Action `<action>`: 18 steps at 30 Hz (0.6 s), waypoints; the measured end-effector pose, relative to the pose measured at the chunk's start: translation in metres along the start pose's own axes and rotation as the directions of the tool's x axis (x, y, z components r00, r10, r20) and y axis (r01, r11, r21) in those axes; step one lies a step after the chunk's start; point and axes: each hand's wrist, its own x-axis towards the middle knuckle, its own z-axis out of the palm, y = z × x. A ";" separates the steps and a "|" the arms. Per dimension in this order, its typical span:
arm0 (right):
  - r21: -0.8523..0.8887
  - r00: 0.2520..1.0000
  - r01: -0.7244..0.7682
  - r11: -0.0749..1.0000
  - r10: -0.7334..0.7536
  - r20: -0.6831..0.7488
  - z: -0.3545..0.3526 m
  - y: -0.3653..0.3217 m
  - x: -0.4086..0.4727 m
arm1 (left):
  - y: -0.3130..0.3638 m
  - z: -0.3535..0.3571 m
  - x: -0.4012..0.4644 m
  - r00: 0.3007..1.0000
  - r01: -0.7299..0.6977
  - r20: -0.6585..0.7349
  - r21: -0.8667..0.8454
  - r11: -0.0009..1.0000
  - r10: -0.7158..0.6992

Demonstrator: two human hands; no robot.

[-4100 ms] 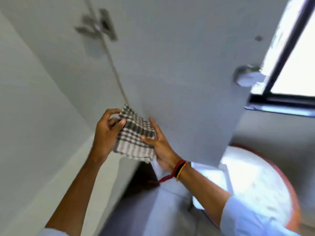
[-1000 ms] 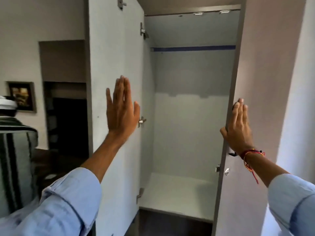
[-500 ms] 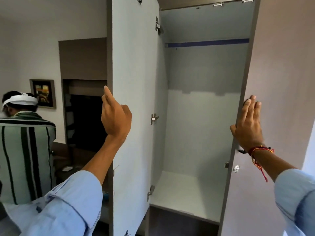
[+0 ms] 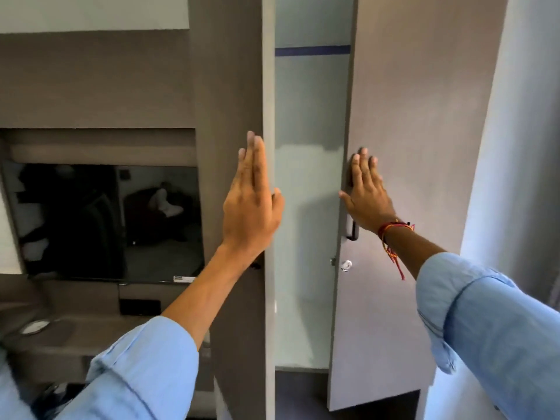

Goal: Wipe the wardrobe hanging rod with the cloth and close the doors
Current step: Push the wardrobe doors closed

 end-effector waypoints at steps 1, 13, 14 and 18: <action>0.002 1.000 0.017 1.000 -0.017 0.024 0.001 0.005 0.004 | 0.006 0.017 0.002 1.000 0.003 0.014 -0.012 1.000 -0.003; -0.137 0.992 0.040 0.990 -0.024 0.121 0.026 0.030 0.041 | 0.025 0.183 0.038 0.979 0.034 0.195 0.092 0.995 -0.052; -0.141 0.993 0.032 0.990 -0.016 0.113 0.030 0.030 0.044 | 0.023 0.190 0.040 0.981 0.028 0.189 0.089 0.996 -0.044; -0.193 0.997 0.020 0.981 -0.004 0.080 0.046 0.034 0.054 | 0.016 0.217 0.048 0.978 0.018 0.206 0.115 0.993 -0.042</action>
